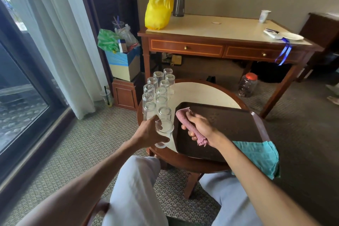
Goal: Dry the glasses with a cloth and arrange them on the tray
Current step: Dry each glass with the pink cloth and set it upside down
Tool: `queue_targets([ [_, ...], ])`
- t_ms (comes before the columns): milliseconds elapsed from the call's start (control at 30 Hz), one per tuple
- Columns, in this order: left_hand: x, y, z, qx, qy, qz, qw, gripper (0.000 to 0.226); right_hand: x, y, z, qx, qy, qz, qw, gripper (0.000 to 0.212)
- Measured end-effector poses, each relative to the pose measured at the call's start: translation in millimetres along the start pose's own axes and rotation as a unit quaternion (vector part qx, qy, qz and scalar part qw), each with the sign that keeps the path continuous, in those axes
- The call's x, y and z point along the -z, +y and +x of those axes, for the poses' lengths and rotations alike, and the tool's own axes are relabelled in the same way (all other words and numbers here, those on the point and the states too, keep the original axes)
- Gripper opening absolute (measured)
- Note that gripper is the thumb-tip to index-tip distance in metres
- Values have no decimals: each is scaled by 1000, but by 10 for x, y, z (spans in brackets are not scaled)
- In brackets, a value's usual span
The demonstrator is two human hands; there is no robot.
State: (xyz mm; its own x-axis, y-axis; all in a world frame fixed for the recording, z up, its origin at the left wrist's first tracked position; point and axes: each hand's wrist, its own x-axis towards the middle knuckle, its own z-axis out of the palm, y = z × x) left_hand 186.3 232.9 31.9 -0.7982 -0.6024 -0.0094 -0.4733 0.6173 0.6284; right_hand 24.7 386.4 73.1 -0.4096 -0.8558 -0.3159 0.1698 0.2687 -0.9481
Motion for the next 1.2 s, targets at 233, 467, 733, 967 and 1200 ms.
queue_targets([
  [233, 310, 393, 39, -122, -37, 17, 992, 71, -5, -178, -91, 1, -26, -165, 986, 34],
  [467, 546, 846, 133, -209, -80, 72, 972, 84, 268, -284, -199, 9, -87, -215, 973, 34],
  [733, 729, 1058, 229, -44, -214, -207, 954, 64, 402, -329, -309, 144, -20, -124, 982, 17],
  [967, 550, 1338, 229, 195, -218, -374, 880, 44, 438, -222, -241, 193, 176, -310, 914, 26],
  [1200, 481, 1544, 220, 173, -161, -349, 907, 30, 541, -166, -142, 167, 150, -247, 942, 31],
])
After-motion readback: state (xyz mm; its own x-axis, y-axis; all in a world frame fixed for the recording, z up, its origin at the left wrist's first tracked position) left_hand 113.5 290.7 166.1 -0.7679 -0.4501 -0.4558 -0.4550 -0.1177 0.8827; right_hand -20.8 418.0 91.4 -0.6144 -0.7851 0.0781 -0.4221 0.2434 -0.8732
